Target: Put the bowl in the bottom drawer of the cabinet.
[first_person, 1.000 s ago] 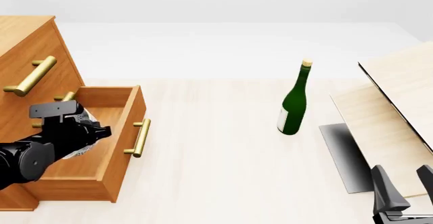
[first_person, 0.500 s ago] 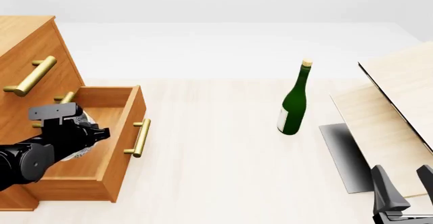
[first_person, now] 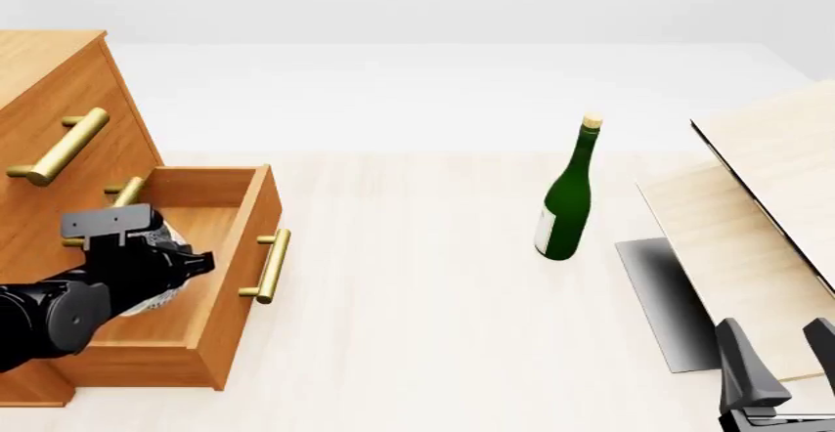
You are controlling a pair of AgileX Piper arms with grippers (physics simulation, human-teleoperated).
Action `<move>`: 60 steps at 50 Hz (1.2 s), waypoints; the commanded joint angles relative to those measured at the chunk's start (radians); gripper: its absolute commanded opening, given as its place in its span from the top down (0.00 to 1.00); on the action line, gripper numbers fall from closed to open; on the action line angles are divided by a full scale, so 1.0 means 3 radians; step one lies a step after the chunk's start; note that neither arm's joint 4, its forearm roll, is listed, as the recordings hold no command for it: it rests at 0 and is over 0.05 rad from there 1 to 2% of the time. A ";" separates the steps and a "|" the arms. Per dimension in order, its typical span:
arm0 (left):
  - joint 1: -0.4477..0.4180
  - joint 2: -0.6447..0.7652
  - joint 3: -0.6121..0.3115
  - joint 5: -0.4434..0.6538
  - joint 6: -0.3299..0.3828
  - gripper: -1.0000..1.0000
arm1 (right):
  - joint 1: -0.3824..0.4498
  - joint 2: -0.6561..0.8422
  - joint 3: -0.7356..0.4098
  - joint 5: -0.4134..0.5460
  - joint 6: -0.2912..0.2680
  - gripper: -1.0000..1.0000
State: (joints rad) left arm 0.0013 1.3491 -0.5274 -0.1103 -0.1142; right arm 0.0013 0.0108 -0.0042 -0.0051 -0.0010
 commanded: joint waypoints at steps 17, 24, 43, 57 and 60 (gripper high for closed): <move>0.0071 0.0077 0.0023 -0.0093 0.0030 1.00 | 0.0000 0.0000 0.0000 0.0000 0.0000 0.00; 0.0121 0.0098 0.0036 -0.0116 0.0078 1.00 | 0.0000 0.0000 0.0000 0.0000 0.0000 0.00; 0.0144 0.0143 0.0046 -0.0176 0.0091 1.00 | 0.0000 -0.0001 0.0000 0.0000 0.0000 0.00; 0.0118 0.0120 0.0031 -0.0184 0.0021 0.00 | 0.0000 -0.0001 0.0000 0.0000 0.0000 0.00; 0.0132 0.0099 0.0055 -0.0212 -0.0005 0.00 | 0.0000 0.0000 0.0000 0.0000 0.0000 0.00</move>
State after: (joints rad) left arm 0.0393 1.3884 -0.5127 -0.1666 -0.1032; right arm 0.0013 0.0108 -0.0042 -0.0051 -0.0010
